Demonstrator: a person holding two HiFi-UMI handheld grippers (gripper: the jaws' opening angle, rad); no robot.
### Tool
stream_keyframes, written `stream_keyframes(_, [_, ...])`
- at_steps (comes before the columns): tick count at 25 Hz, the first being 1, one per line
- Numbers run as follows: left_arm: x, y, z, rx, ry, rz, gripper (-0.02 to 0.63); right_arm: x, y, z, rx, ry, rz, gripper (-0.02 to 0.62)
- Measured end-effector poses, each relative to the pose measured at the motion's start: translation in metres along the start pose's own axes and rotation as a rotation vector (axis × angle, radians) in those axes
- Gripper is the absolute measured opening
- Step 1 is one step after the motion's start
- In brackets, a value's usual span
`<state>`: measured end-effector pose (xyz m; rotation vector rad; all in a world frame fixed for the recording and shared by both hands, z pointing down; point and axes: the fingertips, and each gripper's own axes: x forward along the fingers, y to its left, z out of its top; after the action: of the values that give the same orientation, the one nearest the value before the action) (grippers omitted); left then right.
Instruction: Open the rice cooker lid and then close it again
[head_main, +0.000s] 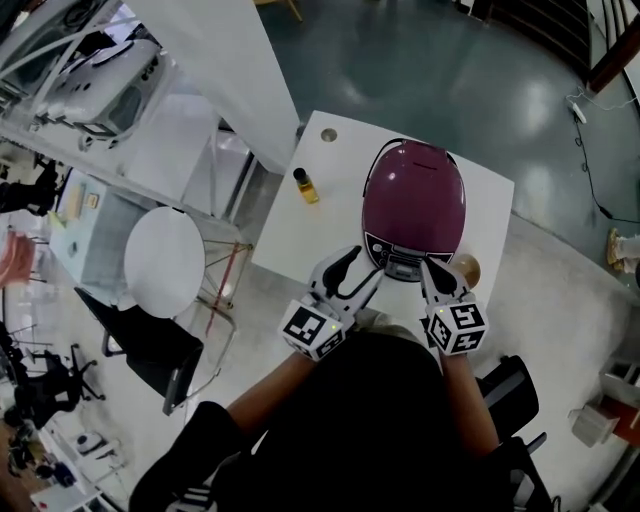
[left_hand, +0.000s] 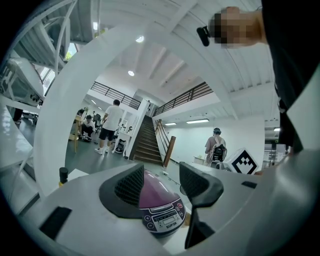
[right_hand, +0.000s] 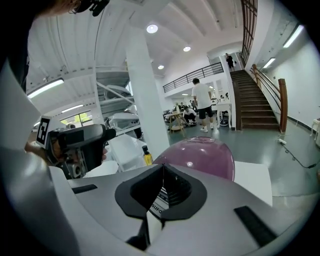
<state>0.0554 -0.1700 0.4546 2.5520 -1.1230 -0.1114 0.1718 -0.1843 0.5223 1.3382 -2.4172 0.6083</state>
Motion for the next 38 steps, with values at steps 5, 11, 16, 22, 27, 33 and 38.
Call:
stream_keyframes(5, [0.000, 0.013, 0.004, -0.006, -0.005, -0.013, 0.202, 0.023, -0.002, -0.014, -0.012, 0.067, -0.022, 0.002])
stream_keyframes(11, [0.001, 0.027, 0.001, -0.013, 0.002, -0.036, 0.202, 0.040, -0.009, -0.033, -0.023, 0.138, -0.068, 0.000])
stream_keyframes(16, [-0.002, 0.043, 0.000, -0.016, 0.014, -0.050, 0.202, 0.048, -0.011, -0.043, -0.012, 0.161, -0.104, 0.000])
stream_keyframes(22, [-0.004, 0.047, -0.004, -0.018, 0.031, -0.087, 0.202, 0.053, -0.014, -0.051, -0.016, 0.182, -0.142, 0.000])
stream_keyframes(27, [-0.003, 0.049, -0.005, -0.015, 0.031, -0.117, 0.202, 0.057, -0.016, -0.053, -0.010, 0.179, -0.171, 0.000])
stream_keyframes(33, [-0.005, 0.052, -0.004, -0.017, 0.037, -0.127, 0.202, 0.057, -0.017, -0.054, -0.011, 0.181, -0.192, 0.000])
stream_keyframes(38, [-0.006, 0.053, -0.006, -0.030, 0.037, -0.130, 0.202, 0.057, -0.017, -0.054, -0.041, 0.188, -0.200, 0.000])
